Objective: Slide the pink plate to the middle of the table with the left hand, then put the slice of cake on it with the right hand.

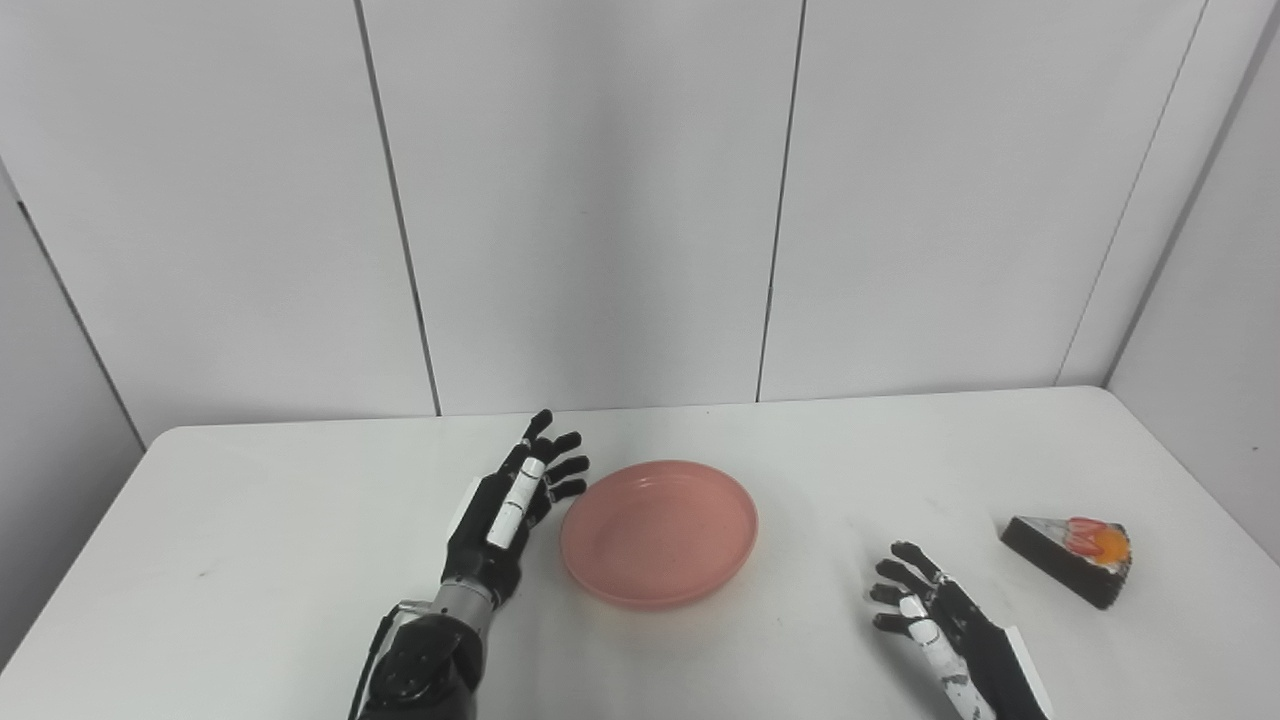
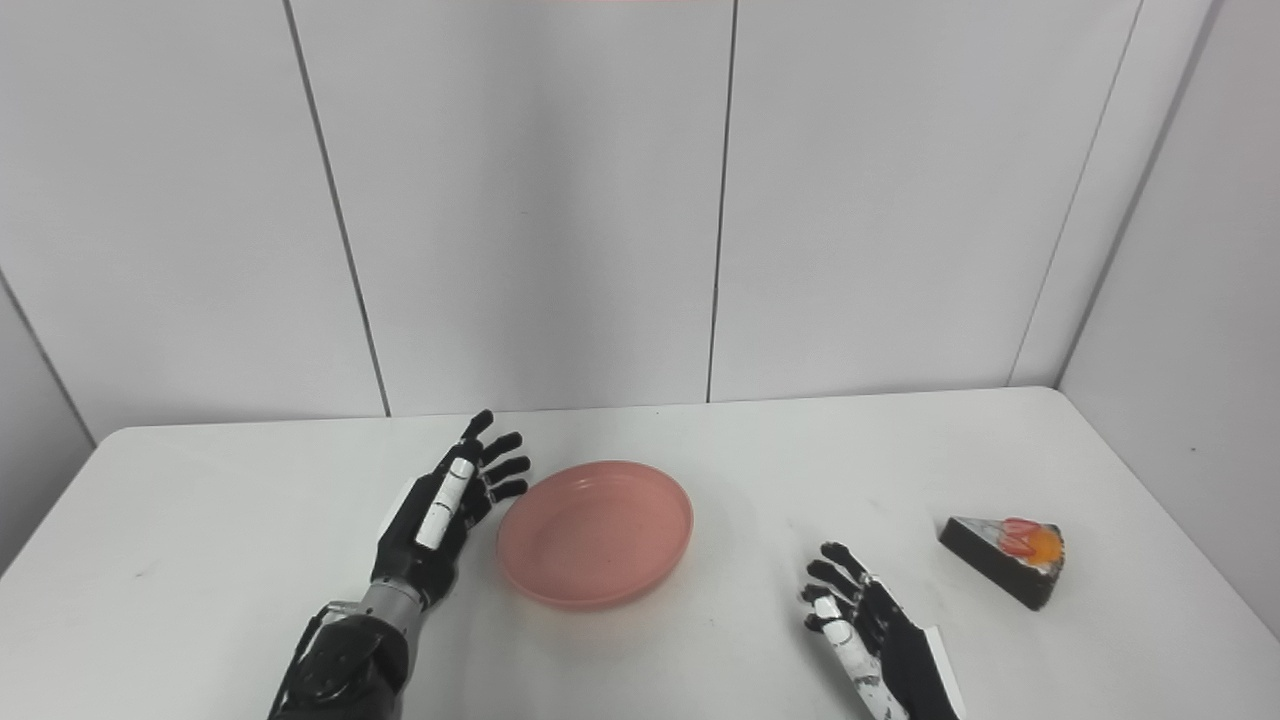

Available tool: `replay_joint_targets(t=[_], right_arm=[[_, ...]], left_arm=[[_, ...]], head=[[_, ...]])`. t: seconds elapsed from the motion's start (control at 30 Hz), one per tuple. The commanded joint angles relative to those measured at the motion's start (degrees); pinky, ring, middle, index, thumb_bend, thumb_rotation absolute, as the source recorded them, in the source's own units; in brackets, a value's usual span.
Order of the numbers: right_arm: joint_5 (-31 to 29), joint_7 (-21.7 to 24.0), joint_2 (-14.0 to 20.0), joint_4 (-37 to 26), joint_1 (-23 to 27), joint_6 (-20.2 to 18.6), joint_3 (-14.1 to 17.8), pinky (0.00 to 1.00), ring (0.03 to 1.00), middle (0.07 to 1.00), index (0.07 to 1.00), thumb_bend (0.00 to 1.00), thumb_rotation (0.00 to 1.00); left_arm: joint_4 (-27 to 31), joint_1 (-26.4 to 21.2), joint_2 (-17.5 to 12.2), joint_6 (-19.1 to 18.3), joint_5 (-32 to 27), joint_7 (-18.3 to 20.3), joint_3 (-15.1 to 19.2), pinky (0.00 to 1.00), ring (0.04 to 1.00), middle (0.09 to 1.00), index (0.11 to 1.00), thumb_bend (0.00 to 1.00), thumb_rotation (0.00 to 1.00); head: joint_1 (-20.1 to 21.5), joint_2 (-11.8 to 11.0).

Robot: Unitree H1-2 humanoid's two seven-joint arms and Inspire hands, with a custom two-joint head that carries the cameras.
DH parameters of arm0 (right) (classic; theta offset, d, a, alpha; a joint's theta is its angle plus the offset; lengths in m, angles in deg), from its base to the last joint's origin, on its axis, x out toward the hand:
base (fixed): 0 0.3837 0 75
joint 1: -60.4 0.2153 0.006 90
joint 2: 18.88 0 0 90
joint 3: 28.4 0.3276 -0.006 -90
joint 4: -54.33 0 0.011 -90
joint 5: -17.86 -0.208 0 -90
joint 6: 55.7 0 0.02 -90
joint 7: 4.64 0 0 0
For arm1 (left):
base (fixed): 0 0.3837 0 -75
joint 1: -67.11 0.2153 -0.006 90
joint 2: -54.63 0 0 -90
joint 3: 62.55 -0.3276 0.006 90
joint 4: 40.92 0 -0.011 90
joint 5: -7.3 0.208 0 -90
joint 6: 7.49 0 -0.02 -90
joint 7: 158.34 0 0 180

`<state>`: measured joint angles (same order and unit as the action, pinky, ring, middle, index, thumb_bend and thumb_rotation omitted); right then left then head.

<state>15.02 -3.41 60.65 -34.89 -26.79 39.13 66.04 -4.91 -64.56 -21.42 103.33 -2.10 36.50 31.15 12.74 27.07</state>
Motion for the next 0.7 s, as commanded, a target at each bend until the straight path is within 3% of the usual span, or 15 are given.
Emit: replay_joint_targets(t=[0.0, 0.67], right_arm=[[-0.19, 0.15, -1.53, 2.49, -2.22, -0.31, -1.07, 0.71, 0.774, 0.811, 0.843, 0.81, 0.78], [-1.21, 0.79, -1.17, 1.66, -2.79, -0.31, -0.96, 0.71, 0.775, 0.811, 0.837, 0.83, 0.77]], left_arm=[[-1.61, 0.72, 0.25, -1.33, 0.25, 1.06, -0.75, 0.75, 0.833, 0.889, 0.954, 0.82, 0.81], [-7.74, -3.14, 1.21, 0.41, 0.9, -0.33, -1.02, 0.82, 0.888, 0.917, 0.974, 0.76, 0.82]], head=[[0.01, 0.22], [-0.06, 0.37]])
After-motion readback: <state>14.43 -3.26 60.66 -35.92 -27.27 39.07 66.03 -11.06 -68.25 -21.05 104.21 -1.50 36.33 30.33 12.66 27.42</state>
